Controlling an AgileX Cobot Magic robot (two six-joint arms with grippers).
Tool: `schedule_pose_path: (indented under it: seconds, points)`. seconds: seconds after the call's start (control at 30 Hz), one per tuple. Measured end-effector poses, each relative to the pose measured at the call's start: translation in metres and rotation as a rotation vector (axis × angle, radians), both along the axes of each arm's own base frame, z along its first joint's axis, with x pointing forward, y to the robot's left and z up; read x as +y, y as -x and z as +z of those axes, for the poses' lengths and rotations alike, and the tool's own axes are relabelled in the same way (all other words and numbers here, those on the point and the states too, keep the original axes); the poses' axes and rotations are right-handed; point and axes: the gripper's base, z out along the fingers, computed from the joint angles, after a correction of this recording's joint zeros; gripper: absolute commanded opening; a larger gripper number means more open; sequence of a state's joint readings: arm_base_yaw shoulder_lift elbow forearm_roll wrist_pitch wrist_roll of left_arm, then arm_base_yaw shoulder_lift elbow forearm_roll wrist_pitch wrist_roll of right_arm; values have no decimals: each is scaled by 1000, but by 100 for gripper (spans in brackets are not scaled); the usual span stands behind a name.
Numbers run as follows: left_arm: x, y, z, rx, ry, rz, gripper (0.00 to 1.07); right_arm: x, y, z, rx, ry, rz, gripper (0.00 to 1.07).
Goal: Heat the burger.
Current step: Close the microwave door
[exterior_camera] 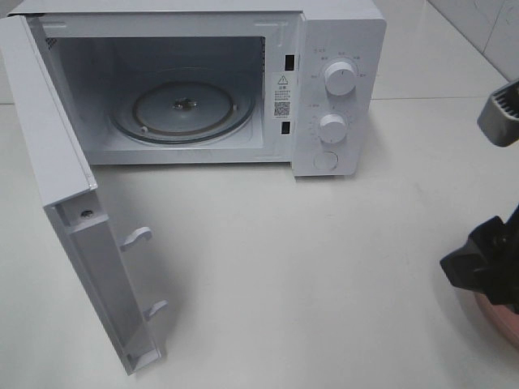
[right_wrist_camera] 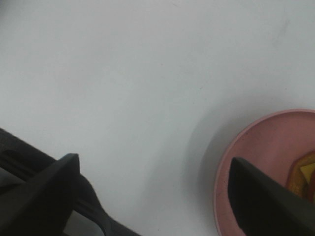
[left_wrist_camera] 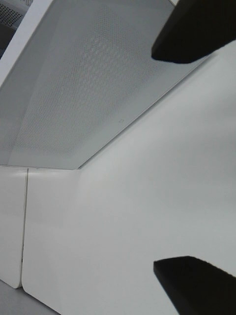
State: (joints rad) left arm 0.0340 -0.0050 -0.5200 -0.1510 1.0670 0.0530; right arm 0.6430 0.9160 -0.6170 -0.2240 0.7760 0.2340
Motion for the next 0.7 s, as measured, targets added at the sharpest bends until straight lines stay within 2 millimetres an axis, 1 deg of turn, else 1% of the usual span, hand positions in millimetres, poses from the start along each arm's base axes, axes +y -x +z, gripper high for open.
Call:
schedule_pose_path:
  seconds: [0.03, 0.1, 0.13, 0.17, 0.2, 0.27, 0.3, 0.33, 0.4, 0.43, 0.47, 0.5, 0.57, 0.6, 0.63, 0.67, 0.7]
  points:
    - [0, 0, 0, 0, 0, 0, 100, -4, 5, 3, -4, 2, 2, 76]
    - [0, 0, 0, 0, 0, 0, 100, -6, 8, 5, -9, -1, 1, 76]
    - [0, 0, 0, 0, 0, 0, 100, -10, 13, 9, -24, -10, 3, 76]
    - [0, 0, 0, 0, 0, 0, 100, -10, 13, 9, -24, -10, 3, 76]
    - [0, 0, 0, 0, 0, 0, 100, -14, 18, 13, -34, -16, -1, 76]
    - [0, 0, 0, 0, 0, 0, 100, -17, 21, 15, -39, -19, -3, 76]
    - [0, 0, 0, 0, 0, 0, 100, -21, 26, 18, -49, -24, -6, 76]
    - [0, 0, 0, 0, 0, 0, 100, -21, 26, 18, -49, -24, -6, 76]
    - [0, 0, 0, 0, 0, 0, 100, -29, 37, 23, -71, -40, -14, 76]
    - [0, 0, 0, 0, 0, 0, 100, -29, 37, 23, -71, -40, -14, 76]
    - [0, 0, 0, 0, 0, 0, 100, -35, 44, 25, -97, -60, -17, 76]
    - [0, 0, 0, 0, 0, 0, 100, -35, 44, 25, -97, -60, -17, 76]
    - [0, 0, 0, 0, 0, 0, 100, -45, 54, 24, -133, -88, -37, 76]
    - [0, 0, 0, 0, 0, 0, 100, -45, 54, 24, -133, -88, -37, 76]
    - [0, 0, 0, 0, 0, 0, 100, -47, 57, 24, -142, -94, -50, 76]
    - [0, 0, 0, 0, 0, 0, 100, -54, 61, 24, -168, -108, -92, 76]
    - [0, 0, 0, 0, 0, 0, 100, -54, 61, 24, -168, -108, -92, 76]
